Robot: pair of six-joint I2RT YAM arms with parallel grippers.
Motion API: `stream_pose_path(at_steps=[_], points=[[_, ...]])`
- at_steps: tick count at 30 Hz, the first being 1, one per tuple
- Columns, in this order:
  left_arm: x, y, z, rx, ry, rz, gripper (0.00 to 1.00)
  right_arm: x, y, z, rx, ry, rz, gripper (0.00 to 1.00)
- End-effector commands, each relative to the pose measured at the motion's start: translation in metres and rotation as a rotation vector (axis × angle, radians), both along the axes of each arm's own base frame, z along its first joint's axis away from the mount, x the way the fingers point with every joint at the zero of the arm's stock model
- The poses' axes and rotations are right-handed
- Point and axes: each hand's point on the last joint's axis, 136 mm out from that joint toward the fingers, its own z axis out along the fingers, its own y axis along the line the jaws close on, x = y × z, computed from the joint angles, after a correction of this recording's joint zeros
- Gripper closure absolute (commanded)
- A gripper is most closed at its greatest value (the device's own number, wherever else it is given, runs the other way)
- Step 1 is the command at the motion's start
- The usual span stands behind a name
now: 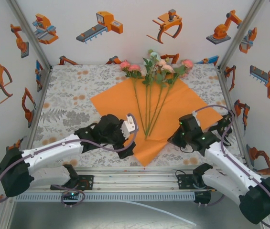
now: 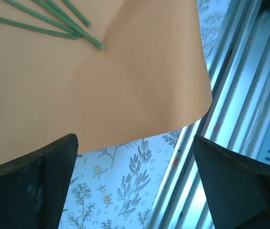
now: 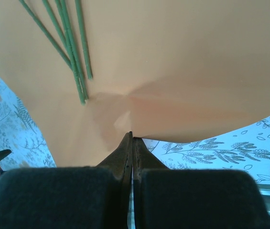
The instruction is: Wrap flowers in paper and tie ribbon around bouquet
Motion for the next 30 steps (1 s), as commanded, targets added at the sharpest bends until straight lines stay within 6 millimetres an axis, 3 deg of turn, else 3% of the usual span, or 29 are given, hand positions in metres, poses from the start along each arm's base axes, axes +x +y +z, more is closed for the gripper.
stream_pose_path(at_steps=[1, 9, 17, 20, 24, 26, 30], points=[[0.003, 0.002, -0.017, 0.067, -0.121, -0.042, 0.03, 0.003, -0.003, 0.006, -0.023, 0.000, 0.016, 1.00], [0.005, -0.012, -0.033, 0.073, -0.251, -0.087, 0.03, 0.012, -0.003, 0.013, -0.043, -0.011, 0.018, 1.00], [0.030, -0.024, -0.055, 0.141, -0.416, -0.055, 0.01, 0.018, -0.004, 0.016, -0.039, -0.008, 0.018, 1.00], [0.032, -0.030, -0.046, 0.081, -0.425, -0.026, 0.11, 0.019, -0.006, 0.017, -0.044, -0.006, 0.024, 1.00], [0.033, -0.033, -0.024, 0.006, -0.412, 0.003, 0.32, 0.023, -0.009, 0.019, -0.072, -0.017, 0.044, 0.79], [0.032, -0.037, -0.017, -0.035, -0.385, 0.012, 0.47, 0.027, -0.009, 0.024, -0.102, -0.042, 0.092, 0.62], [0.028, -0.045, -0.016, -0.080, -0.312, 0.013, 0.59, 0.034, -0.003, 0.046, -0.159, -0.146, 0.284, 0.38]])
